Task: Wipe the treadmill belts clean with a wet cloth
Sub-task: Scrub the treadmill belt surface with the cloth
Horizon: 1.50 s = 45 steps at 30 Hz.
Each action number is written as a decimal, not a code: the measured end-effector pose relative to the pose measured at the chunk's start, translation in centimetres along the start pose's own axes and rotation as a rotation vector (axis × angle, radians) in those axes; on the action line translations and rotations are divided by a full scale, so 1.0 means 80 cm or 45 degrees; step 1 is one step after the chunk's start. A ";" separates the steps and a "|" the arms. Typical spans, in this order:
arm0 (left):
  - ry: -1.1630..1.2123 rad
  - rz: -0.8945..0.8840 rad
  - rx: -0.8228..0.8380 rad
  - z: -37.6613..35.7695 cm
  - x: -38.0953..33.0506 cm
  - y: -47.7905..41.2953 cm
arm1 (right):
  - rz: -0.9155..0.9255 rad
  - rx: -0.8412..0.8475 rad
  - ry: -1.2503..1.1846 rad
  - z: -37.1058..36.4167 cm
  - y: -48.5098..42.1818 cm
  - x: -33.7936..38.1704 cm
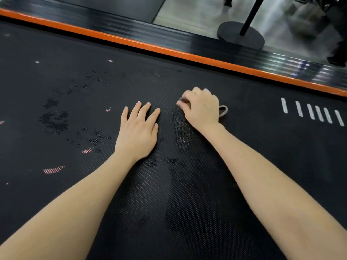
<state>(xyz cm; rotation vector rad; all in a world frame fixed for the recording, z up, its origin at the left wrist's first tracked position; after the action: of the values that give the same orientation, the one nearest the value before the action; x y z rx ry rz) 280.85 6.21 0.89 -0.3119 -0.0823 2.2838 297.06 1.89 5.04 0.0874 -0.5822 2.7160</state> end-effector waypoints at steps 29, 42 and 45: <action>0.033 -0.015 -0.040 0.004 -0.003 0.001 | -0.155 -0.014 -0.019 0.006 0.031 0.013; 0.060 -0.008 -0.038 0.005 -0.003 0.002 | -0.021 -0.053 -0.169 0.058 0.089 -0.041; 0.051 -0.015 -0.045 0.003 -0.002 0.001 | -0.295 -0.148 -0.519 0.088 0.073 -0.077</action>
<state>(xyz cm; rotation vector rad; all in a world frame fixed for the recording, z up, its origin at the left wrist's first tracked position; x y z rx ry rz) 280.87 6.06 1.18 -0.3741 -0.1035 2.2657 300.57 -8.04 8.42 0.6476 -0.7867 2.4416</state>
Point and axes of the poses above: each hand's wrist, its own y-axis away from the middle knuckle, its own z-axis out of the back of the hand, x = y × z, the point moved 7 cm from there along -y, towards the middle knuckle, and after that the axes turned 2 degrees about -z, right-handed, at the moved point
